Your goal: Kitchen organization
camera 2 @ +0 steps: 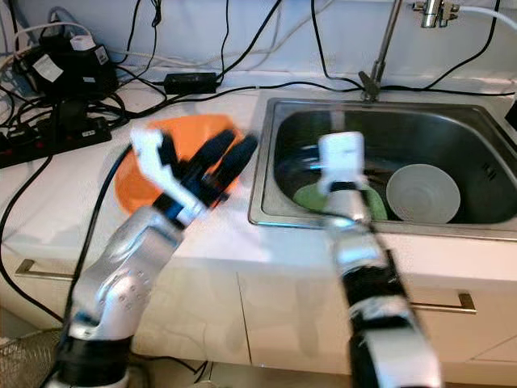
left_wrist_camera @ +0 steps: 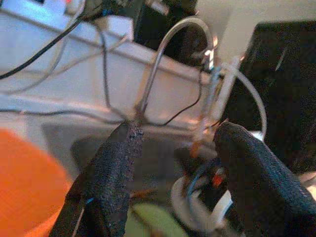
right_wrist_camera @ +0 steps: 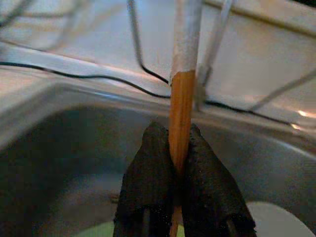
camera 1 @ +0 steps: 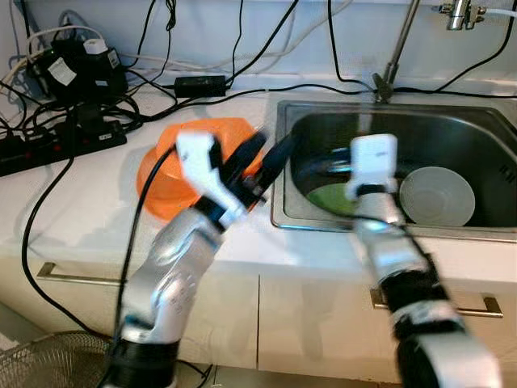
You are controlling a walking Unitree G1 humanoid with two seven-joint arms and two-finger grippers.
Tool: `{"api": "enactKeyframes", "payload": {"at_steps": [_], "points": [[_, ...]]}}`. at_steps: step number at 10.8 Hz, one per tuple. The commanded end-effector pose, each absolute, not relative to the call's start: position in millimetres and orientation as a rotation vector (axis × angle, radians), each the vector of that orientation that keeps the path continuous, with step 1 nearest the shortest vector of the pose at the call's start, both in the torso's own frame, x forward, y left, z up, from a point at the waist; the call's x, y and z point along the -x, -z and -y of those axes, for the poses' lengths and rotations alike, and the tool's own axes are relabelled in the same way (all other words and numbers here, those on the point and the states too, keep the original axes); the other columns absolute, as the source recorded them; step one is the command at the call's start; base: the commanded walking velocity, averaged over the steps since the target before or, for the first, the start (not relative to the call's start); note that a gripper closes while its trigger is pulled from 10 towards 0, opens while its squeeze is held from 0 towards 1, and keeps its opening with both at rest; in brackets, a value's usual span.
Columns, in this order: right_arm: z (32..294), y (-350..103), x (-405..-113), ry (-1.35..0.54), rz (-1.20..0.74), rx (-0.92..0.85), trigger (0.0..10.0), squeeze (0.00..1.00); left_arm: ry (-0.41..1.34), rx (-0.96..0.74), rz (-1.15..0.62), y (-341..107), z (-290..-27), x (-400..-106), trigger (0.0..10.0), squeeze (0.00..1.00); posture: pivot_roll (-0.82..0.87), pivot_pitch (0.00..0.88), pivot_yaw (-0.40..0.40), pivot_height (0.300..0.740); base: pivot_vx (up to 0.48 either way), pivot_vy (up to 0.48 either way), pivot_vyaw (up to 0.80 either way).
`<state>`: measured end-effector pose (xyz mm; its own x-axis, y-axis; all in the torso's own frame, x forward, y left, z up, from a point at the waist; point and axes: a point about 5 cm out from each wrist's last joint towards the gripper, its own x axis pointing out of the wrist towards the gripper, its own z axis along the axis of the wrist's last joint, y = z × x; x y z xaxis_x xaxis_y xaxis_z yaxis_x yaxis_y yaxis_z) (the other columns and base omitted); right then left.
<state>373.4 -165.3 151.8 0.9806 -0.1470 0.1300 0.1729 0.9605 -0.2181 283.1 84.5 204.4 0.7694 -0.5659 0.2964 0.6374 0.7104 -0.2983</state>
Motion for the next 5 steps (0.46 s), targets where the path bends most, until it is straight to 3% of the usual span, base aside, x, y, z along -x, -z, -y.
{"api": "enactKeyframes", "payload": {"at_steps": [1, 2, 3, 5], "points": [[169.5, -158.4, -378.6, 0.170, 0.102, 0.207, 10.0, 0.00, 0.661, 0.379, 0.191, -205.6, -88.4, -281.9, 10.0, 0.00, 0.11, 0.000, 0.050, 0.740, 0.000, 0.000, 0.00], [176.1, -157.8, -381.6, 0.174, 0.070, 0.204, 10.0, 0.00, 0.663, 0.338, 0.157, -198.3, -90.1, -281.1, 10.0, 0.00, 0.11, 0.000, 0.052, 0.740, 0.000, 0.000, 0.00], [186.0, -152.7, -386.3, 0.177, -0.018, 0.167, 10.0, 0.00, 0.667, 0.180, 0.072, -178.0, -90.3, -280.6, 10.0, 0.00, 0.11, 0.000, 0.051, 0.740, 0.000, 0.000, 0.00], [191.8, -145.5, -390.0, 0.162, -0.116, 0.089, 10.0, 0.00, 0.677, 0.131, 0.019, -165.1, -86.3, -278.8, 10.0, 0.00, 0.11, 0.000, 0.052, 0.740, 0.000, 0.000, 0.00]]}}
